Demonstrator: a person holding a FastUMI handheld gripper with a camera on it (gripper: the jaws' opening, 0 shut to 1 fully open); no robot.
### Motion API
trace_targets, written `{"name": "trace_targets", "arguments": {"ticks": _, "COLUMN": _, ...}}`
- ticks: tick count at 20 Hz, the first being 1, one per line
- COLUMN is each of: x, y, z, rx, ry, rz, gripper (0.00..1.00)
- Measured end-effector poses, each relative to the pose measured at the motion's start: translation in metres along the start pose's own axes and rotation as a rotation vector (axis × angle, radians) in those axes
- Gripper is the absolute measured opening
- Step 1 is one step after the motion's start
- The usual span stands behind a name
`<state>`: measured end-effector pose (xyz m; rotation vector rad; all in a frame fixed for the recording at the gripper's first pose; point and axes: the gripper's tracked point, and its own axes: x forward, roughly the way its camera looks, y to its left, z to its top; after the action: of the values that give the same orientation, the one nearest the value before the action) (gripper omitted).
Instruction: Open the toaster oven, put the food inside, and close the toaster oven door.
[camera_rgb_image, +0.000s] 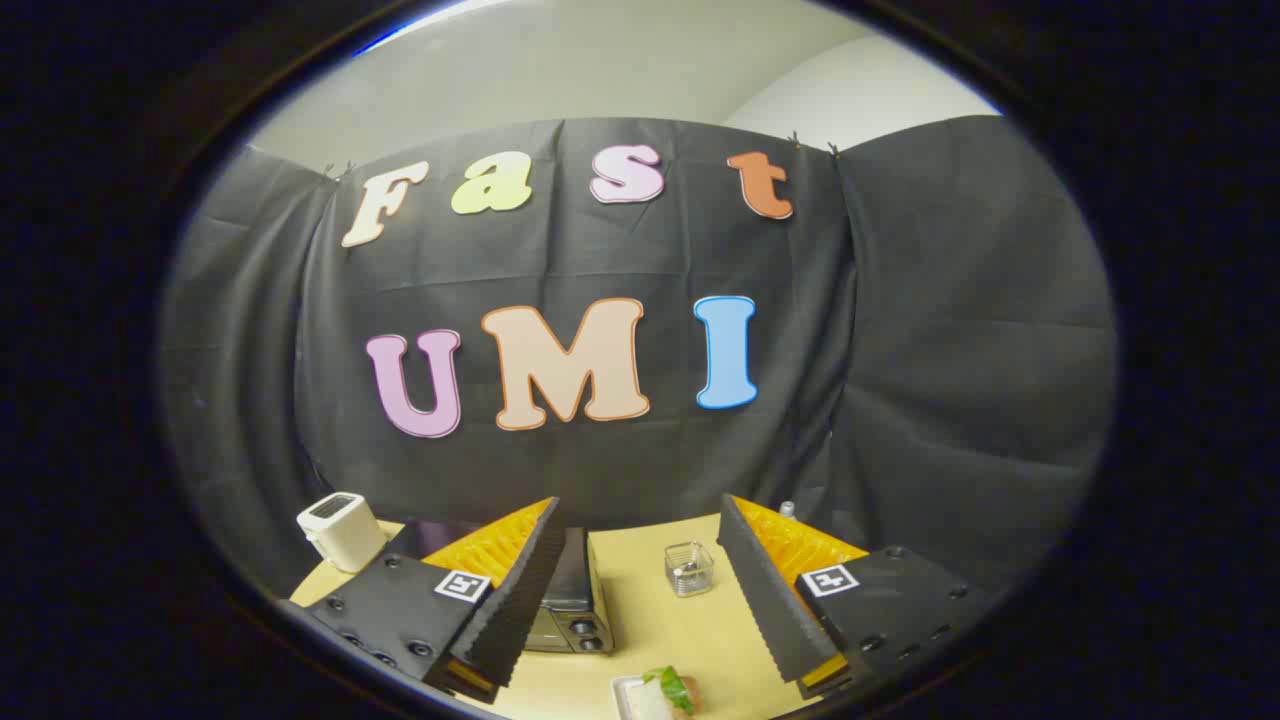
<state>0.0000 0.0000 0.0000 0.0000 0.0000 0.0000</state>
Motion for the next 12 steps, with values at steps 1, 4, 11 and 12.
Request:
{"name": "trace_targets", "arguments": {"ticks": 1, "x": -0.001, "y": 0.001, "z": -0.001, "rx": 0.0, "ry": -0.002, "rz": -0.01, "gripper": 0.97}}
{"name": "trace_targets", "arguments": {"ticks": 4, "x": 0.0, "y": 0.005, "z": -0.004, "rx": -0.01, "ry": 0.007, "rz": -0.039, "gripper": 0.97}}
{"name": "trace_targets", "arguments": {"ticks": 11, "x": 0.012, "y": 0.03, "z": -0.02, "rx": -0.009, "ry": 0.026, "rz": -0.044, "gripper": 0.97}}
{"name": "trace_targets", "arguments": {"ticks": 12, "x": 0.014, "y": 0.035, "z": -0.025, "rx": -0.01, "ry": 0.03, "rz": -0.045, "gripper": 0.97}}
